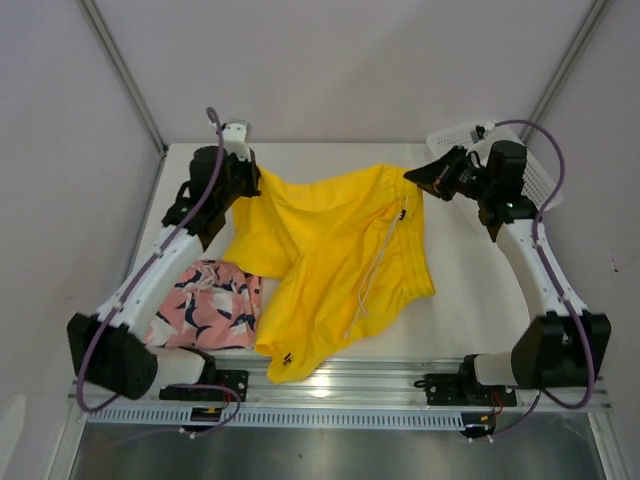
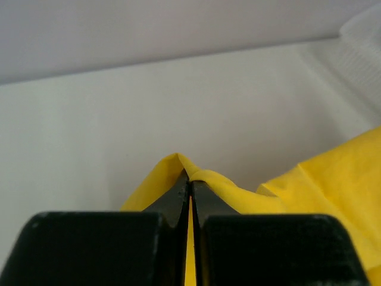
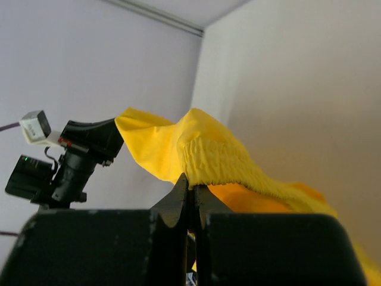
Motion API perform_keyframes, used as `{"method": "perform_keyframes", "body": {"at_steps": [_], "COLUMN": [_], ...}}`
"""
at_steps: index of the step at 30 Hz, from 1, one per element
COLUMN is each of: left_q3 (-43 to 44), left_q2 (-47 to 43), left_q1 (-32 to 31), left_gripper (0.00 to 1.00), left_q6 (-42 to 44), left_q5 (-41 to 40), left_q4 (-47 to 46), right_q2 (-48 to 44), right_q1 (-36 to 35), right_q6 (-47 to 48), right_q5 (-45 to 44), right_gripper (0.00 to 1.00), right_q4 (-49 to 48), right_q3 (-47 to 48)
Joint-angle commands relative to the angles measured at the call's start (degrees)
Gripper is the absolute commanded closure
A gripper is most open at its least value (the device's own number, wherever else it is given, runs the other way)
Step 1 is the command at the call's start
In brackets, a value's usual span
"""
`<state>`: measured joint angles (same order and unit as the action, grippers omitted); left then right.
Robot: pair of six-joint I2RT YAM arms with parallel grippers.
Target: Fold and stack the shorts
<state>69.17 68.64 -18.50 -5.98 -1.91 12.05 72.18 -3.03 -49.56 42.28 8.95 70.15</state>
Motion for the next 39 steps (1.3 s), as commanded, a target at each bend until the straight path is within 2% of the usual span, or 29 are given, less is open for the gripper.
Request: {"method": "perform_keyframes", "body": {"at_steps": [1, 5, 6, 7, 8, 9, 10, 11, 12, 14, 15, 17, 19, 20, 25, 27, 30, 36, 39], "left_q3": [-2.1, 2.01, 5.33, 8.41, 11.05, 11.69, 12.04, 10.65, 9.59, 4.61, 3.53, 0.98, -3.14, -5.34, -13.35, -16.93, -20.9, -30.49, -33.65], "left_q2": [8.59, 21.86, 27.02, 29.16, 30.83, 32.33, 32.17, 31.47, 30.51, 26.73, 25.5, 21.9, 17.7, 16.19, 6.79, 4.93, 1.85, -7.8, -12.37], "left_q1": [1.18, 2.94, 3.38, 4.43, 4.87, 5.14, 5.32, 5.32, 5.32, 5.32, 5.23, 5.23, 5.14, 5.06, 5.14, 5.67, 6.99, 6.2, 2.43], "left_gripper": [1.0, 1.0, 1.0, 1.0, 1.0, 1.0, 1.0, 0.99, 0.8, 0.51, 0.33, 0.25, 0.06, 0.01, 0.01, 0.01, 0.01, 0.01, 0.01], "left_q6": [1.14, 1.58, 1.15, 0.88, 0.53, 0.01, 0.26, 0.53, 0.09, -0.35, -1.05, -1.84, -3.07, -4.12, -10.53, -17.64, -21.26, -25.4, -26.1], "left_q5": [-0.1, -3.18, -4.14, -5.72, -6.43, -7.05, -7.84, -9.5, -10.56, -12.14, -12.32, -11.02, -9.43, -8.47, -5.91, -6.44, 3.01, 9.2, 9.73], "left_q4": [-6.41, -7.84, -7.14, -6.35, -4.78, -4.15, -4.06, -6.06, -7.38, -11.68, -13.96, -16.0, -18.28, -18.9, -19.53, -18.48, -20.22, -22.87, -20.24], "right_q2": [7.16, 24.11, 31.98, 35.71, 38.71, 40.91, 41.72, 41.11, 40.15, 38.3, 37.77, 34.63, 31.54, 28.48, 20.9, 18.09, 14.14, 14.64, 15.88], "right_q1": [0.74, 2.06, 2.5, 2.5, 2.5, 2.5, 2.5, 2.15, 1.63, 1.36, 1.44, 1.53, 1.1, 0.92, 0.91, 1.88, 4.69, 4.96, 4.44], "right_q6": [-1.5, -3.34, -3.78, -3.09, -1.61, 2.85, 5.33, 7.79, 10.07, 15.01, 15.98, 18.53, 21.15, 21.95, 24.34, 23.29, 21.79, 22.49, 22.84], "right_q5": [-2.11, -1.95, -1.07, -0.02, 0.17, -0.88, -2.71, -5.17, -10.76, -14.06, -15.29, -17.66, -22.91, -24.86, -33.93, -34.28, -32.27, -32.88, -32.44], "right_gripper": [1.0, 1.0, 0.89, 0.7, 0.37, 0.29, 0.21, 0.01, 0.01, 0.0, 0.01, 0.01, 0.01, 0.01, 0.02, 0.05, 0.1, 0.16, 0.17], "right_q4": [-9.81, -16.67, -17.38, -16.26, -12.85, -4.29, -1.42, 0.87, 5.16, 8.44, 10.54, 12.05, 13.9, 14.51, 15.31, 14.52, 11.1, 8.54, 6.17], "right_q3": [-1.25, 6.38, 13.36, 17.61, 22.18, 26.05, 29.74, 30.13, 30.31, 29.87, 29.17, 24.72, 20.31, 15.68, 3.87, -1.23, -8.16, -12.23, -12.23]}}
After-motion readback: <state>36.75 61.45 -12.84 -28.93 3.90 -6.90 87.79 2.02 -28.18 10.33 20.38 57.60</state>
